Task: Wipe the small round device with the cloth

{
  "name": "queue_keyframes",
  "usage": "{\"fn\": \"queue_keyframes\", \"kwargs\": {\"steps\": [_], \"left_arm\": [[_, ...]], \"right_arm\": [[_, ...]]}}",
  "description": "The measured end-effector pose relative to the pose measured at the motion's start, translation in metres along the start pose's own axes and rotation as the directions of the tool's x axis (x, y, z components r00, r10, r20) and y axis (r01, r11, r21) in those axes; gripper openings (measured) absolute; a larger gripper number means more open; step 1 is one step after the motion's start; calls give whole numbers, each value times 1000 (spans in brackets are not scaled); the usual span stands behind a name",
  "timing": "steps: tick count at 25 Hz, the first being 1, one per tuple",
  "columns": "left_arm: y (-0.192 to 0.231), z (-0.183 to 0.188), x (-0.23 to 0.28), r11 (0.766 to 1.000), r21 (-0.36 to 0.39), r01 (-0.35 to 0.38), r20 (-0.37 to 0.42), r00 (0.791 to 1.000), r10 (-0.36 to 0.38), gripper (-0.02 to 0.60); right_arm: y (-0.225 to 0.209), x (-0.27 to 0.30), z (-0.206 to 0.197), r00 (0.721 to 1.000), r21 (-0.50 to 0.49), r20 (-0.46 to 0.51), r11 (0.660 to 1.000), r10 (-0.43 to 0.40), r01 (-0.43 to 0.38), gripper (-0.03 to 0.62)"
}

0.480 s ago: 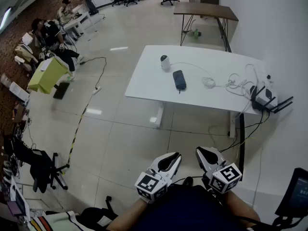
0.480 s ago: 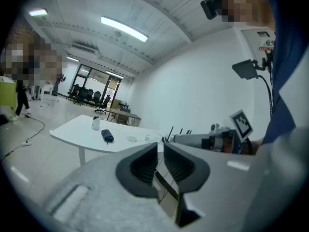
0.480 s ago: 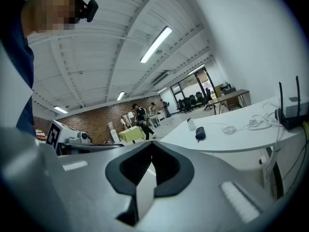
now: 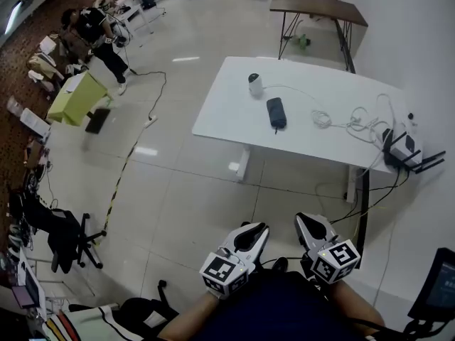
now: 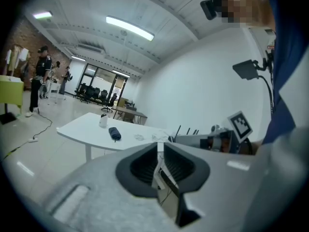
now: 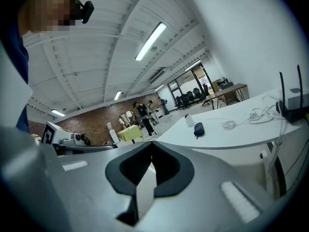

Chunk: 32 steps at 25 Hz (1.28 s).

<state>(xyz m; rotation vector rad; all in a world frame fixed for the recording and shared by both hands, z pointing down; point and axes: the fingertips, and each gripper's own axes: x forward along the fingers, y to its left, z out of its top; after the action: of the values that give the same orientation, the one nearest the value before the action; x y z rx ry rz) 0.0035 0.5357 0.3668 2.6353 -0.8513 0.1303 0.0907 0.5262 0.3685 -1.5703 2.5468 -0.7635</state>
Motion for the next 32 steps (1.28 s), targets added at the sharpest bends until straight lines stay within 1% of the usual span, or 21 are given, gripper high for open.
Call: {"fn": "queue_keyframes", "kwargs": {"steps": [5, 10, 14, 17, 20, 24, 28, 32], "left_arm": [[32, 7, 19, 999, -27, 24, -5, 1000, -24, 40], [70, 30, 41, 997, -34, 65, 0, 998, -65, 40], [94, 53, 52, 994, -42, 105, -21, 994, -106, 40], [116, 58, 58, 991, -55, 121, -20, 992, -122, 41], [141, 54, 62, 989, -69, 128, -14, 991, -130, 41], [160, 62, 63, 982, -97, 160, -22, 986, -163, 41], [184, 65, 64, 986, -82, 147, -18, 989, -149, 41], [198, 70, 65, 985, -107, 136, -21, 990, -139, 41]], "right_arm": [[-12, 33, 5, 999, 5, -18, 999, -33, 33, 9], [-22, 74, 25, 997, 0, -11, 997, -80, 80, 9], [-25, 104, 35, 994, -5, -20, 994, -109, 109, 9], [-27, 125, 37, 991, -9, -36, 991, -131, 131, 9], [-27, 147, 38, 986, -13, -56, 988, -154, 154, 9], [-28, 173, 42, 980, -18, -64, 982, -190, 189, 9], [-26, 193, 45, 980, -29, -72, 982, -187, 186, 9], [-28, 204, 50, 978, -33, -78, 981, -192, 190, 9]]}}
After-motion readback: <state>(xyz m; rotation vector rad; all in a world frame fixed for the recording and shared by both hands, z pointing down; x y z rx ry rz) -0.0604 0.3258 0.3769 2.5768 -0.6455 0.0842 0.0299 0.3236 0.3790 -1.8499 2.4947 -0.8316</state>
